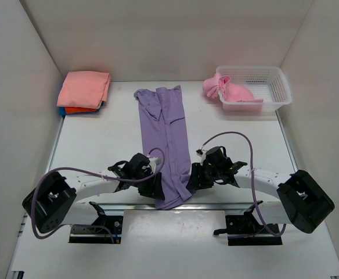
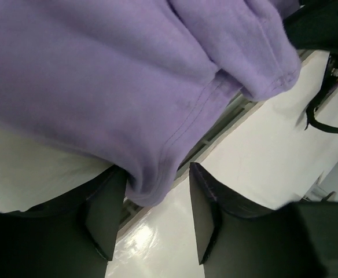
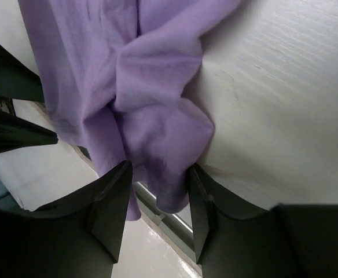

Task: Fold and stack the t-shirts
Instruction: Grab the bottom of the folded rectangular tshirt with both arms

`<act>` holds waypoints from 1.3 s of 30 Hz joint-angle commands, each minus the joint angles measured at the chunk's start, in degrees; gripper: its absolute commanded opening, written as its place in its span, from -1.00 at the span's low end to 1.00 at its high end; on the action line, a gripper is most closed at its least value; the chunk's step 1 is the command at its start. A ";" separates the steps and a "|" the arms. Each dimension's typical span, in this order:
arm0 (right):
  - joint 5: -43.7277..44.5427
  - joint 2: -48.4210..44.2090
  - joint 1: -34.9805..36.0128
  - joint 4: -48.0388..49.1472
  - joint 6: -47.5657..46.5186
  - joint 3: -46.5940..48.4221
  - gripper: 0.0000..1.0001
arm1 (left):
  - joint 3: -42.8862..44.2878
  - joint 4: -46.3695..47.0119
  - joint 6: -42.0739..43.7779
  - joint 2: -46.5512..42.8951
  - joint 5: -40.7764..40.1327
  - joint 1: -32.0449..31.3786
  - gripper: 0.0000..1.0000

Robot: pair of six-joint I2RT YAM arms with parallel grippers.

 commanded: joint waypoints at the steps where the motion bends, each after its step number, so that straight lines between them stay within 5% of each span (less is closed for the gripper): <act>1: 1.74 1.35 0.93 -0.72 -1.10 0.43 -0.19 | 0.04 -2.72 0.30 2.96 -4.05 -1.53 0.07; 3: 1.21 1.17 0.23 -0.46 -1.19 0.00 -0.30 | -0.32 -3.08 0.48 2.53 -3.44 -1.00 -0.47; 6: 1.56 1.35 0.23 -0.63 -1.28 0.00 -0.59 | -0.67 -5.26 0.56 0.43 -4.05 0.05 -1.00; 8: 1.13 1.78 0.40 -0.72 -1.28 -0.35 -0.99 | -1.28 -7.02 0.74 -1.33 -4.31 0.93 -1.00; 16: 2.27 1.70 0.41 -2.21 -0.92 -1.32 -1.00 | -5.58 -11.25 0.56 -11.27 -3.88 3.48 -1.00; 18: 2.00 0.91 0.50 -2.22 -0.57 -1.93 -1.00 | -7.16 -11.25 -0.22 -13.55 -2.92 4.18 -0.87; 28: -0.63 -4.27 3.49 -9.85 2.24 -2.56 -1.00 | -6.21 -13.01 -1.11 -15.75 -0.72 2.69 -1.00; 39: -9.25 4.94 -6.53 -21.72 -7.07 20.35 -1.00 | 8.63 -14.51 6.45 -9.34 5.35 21.13 -1.00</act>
